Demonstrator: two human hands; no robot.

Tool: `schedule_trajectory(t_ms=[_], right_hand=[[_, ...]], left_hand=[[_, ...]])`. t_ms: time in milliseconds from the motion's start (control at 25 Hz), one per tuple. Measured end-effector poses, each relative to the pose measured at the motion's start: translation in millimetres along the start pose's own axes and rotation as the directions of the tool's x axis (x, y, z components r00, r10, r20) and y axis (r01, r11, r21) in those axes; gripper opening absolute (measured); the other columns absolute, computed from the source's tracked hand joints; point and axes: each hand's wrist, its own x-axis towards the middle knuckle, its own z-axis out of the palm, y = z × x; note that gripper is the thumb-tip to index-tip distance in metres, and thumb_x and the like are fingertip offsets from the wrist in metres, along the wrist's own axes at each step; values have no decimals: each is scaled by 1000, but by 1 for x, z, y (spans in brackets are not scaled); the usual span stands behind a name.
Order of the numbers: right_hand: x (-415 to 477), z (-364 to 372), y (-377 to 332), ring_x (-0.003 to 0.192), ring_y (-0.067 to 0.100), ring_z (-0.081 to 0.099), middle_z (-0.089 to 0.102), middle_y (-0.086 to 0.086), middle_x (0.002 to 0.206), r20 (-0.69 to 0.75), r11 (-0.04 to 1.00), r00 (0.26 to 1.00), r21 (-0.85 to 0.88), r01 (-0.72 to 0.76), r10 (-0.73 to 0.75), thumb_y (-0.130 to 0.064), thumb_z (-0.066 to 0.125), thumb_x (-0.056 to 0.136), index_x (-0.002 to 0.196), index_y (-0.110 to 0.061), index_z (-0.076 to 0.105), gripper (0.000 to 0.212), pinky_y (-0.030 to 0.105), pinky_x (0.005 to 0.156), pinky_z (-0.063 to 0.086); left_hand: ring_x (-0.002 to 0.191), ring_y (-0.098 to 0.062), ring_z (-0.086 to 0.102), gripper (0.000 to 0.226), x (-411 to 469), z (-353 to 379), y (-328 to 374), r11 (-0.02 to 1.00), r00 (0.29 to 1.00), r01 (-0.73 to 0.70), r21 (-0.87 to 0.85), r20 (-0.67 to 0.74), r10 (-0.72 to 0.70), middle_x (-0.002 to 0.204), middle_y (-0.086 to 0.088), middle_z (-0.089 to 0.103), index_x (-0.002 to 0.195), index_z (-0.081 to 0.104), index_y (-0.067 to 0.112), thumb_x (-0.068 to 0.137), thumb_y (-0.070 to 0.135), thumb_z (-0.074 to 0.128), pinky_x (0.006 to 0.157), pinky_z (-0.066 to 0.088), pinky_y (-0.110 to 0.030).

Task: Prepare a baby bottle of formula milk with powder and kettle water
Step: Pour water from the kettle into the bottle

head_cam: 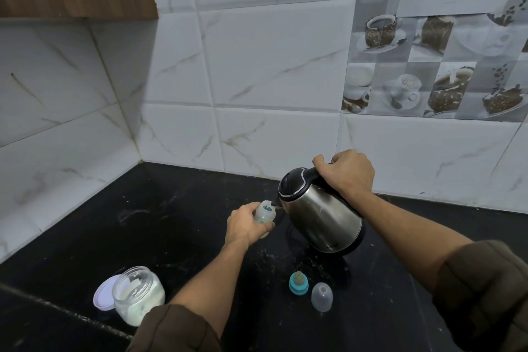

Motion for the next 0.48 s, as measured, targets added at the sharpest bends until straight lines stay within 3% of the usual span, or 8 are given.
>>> schedule_trajectory(t_ms=[480], right_hand=[[-3,-7,-2,44,22,35,28,-3,43,-6,1000,1000,3,14,-14,-49,61,78,46,-16,40,51,26,48,30]], left_hand=[[100,-12,68,48,-3,-1,2,1000,1000,-4,-14,-6,4,103,11,75,119,72,36,74,40,90,93,54,-32]])
